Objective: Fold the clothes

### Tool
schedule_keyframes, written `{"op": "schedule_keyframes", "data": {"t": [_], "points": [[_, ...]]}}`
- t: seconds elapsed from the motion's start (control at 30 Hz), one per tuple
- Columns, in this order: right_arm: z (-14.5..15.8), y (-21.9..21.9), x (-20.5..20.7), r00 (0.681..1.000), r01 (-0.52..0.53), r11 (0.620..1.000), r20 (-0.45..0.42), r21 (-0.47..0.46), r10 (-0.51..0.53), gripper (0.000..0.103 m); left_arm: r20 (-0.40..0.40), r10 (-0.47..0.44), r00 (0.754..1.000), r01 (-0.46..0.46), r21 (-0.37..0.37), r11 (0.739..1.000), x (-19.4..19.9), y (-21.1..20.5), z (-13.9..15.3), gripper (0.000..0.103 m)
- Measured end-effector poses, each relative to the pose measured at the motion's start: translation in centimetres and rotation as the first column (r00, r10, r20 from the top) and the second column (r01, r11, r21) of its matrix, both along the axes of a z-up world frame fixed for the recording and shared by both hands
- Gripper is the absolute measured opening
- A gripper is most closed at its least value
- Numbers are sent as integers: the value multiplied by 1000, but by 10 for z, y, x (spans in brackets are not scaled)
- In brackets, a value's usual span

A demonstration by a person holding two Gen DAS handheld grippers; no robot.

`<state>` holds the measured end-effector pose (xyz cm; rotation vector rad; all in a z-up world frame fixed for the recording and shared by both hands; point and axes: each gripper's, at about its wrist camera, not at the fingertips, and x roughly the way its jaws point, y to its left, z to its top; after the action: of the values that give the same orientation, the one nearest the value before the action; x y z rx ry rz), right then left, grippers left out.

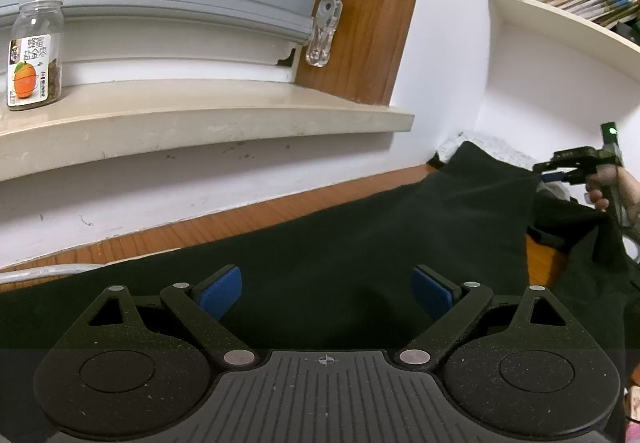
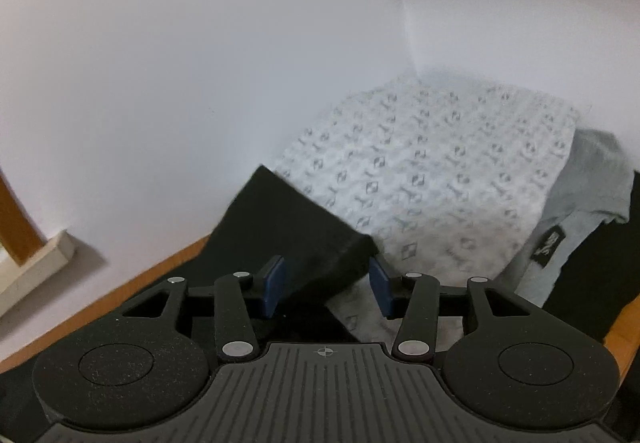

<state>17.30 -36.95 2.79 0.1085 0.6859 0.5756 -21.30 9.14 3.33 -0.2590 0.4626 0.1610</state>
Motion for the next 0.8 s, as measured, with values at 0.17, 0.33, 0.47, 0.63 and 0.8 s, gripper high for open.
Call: {"op": "schedule_keyframes", "data": {"t": [0.17,0.33,0.47,0.63,0.8], "points": [[10,28,3,995,0,998,101,-57,5,2,2,4,1000,-4,1,1000,-1,0,0,94],[57,79,-9,949,-76,990,297,-118,108,2,5,22,1000,-22,1,1000,-2,1,0,96],[87,102,-9,941,-141,980,287,-143,177,2,-52,34,998,-33,22,999,9,-1,2,102],[56,74,10,963,-132,963,200,-234,181,17,-116,40,992,-31,77,997,33,-9,12,94],[23,10,17,986,-101,974,110,-203,125,36,-148,1,989,20,135,991,71,-11,19,51]]}}
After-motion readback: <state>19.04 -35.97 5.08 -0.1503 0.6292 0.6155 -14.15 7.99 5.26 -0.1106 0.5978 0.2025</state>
